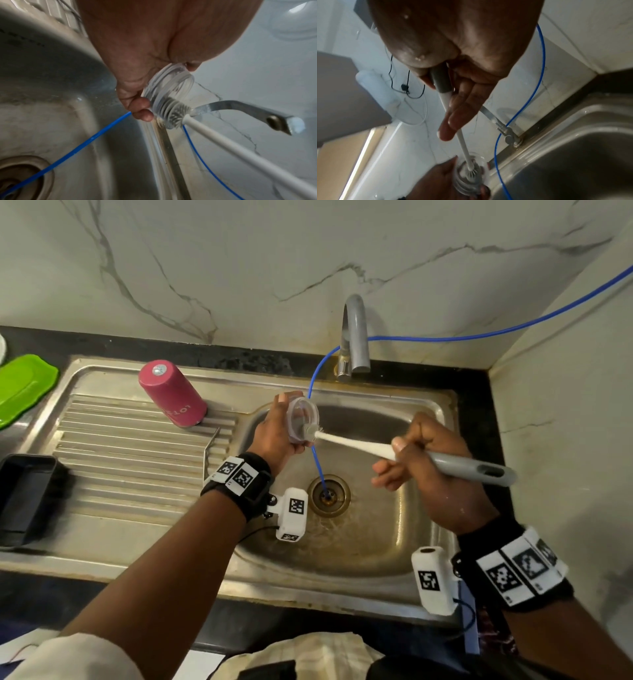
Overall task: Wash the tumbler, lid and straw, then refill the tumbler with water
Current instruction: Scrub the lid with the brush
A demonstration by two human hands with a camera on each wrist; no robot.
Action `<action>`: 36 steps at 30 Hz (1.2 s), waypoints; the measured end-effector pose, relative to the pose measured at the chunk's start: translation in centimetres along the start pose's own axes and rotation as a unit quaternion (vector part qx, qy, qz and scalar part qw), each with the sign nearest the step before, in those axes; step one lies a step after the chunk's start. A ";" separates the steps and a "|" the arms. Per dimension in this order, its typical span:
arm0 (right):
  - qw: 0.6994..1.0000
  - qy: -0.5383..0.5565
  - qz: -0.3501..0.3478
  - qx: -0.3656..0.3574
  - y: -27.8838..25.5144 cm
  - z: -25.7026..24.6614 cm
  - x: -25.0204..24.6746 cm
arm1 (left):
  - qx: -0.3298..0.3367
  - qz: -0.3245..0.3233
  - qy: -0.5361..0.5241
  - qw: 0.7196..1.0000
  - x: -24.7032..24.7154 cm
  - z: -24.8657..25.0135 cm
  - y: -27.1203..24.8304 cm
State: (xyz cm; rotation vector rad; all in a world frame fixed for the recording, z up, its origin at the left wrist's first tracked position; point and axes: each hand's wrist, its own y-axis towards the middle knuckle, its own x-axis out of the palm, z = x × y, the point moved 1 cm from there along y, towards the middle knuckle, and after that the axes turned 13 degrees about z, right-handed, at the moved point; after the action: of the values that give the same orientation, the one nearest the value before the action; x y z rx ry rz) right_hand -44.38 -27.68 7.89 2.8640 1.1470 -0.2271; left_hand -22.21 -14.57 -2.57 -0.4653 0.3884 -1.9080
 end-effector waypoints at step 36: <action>0.993 0.040 0.088 -0.063 -3.9 -0.6 0.2 | -0.006 -0.076 -0.059 0.995 0.1 0.9 -1.9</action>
State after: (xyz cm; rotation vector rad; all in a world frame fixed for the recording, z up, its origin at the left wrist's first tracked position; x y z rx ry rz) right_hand -46.84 -24.64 8.47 2.8616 0.8764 -0.0320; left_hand -23.31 -14.02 -0.93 -0.6271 0.2946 -2.0141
